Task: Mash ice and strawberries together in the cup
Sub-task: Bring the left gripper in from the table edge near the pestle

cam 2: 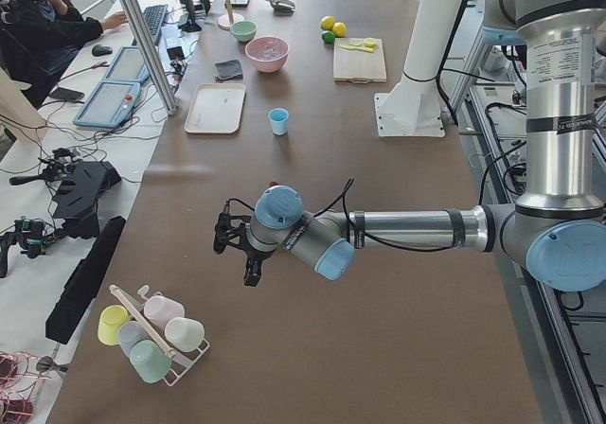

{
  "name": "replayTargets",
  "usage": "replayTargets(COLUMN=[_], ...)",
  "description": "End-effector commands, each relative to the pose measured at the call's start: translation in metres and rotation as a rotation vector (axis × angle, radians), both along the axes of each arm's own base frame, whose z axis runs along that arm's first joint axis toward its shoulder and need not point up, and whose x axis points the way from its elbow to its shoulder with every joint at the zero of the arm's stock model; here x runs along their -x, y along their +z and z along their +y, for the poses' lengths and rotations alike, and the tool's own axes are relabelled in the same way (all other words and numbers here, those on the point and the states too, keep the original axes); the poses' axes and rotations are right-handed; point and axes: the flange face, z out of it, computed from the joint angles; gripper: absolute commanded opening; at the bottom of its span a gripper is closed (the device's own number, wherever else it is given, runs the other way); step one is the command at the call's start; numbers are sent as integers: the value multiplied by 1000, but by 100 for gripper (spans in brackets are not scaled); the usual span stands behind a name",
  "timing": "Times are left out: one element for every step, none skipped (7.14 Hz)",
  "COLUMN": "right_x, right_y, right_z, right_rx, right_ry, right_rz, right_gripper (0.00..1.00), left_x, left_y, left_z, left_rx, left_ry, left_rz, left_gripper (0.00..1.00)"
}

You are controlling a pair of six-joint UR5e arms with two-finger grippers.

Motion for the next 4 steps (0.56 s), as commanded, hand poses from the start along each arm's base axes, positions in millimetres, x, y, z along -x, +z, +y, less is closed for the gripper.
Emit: replayTargets(right_x=[-3, -3, -3, -3], right_y=[6, 5, 6, 5], right_z=[5, 4, 4, 3], right_rx=[2, 0, 2, -1], right_ry=[2, 3, 4, 4], right_rz=[7, 8, 10, 11], right_gripper=[93, 94, 94, 95], left_x=[-57, -88, -121, -148], left_y=[-23, -31, -43, -61], left_z=[-18, -24, -32, -40], left_rx=[31, 14, 20, -3], left_ry=[47, 82, 71, 67], left_rz=[36, 18, 0, 5], left_gripper=[98, 98, 98, 98])
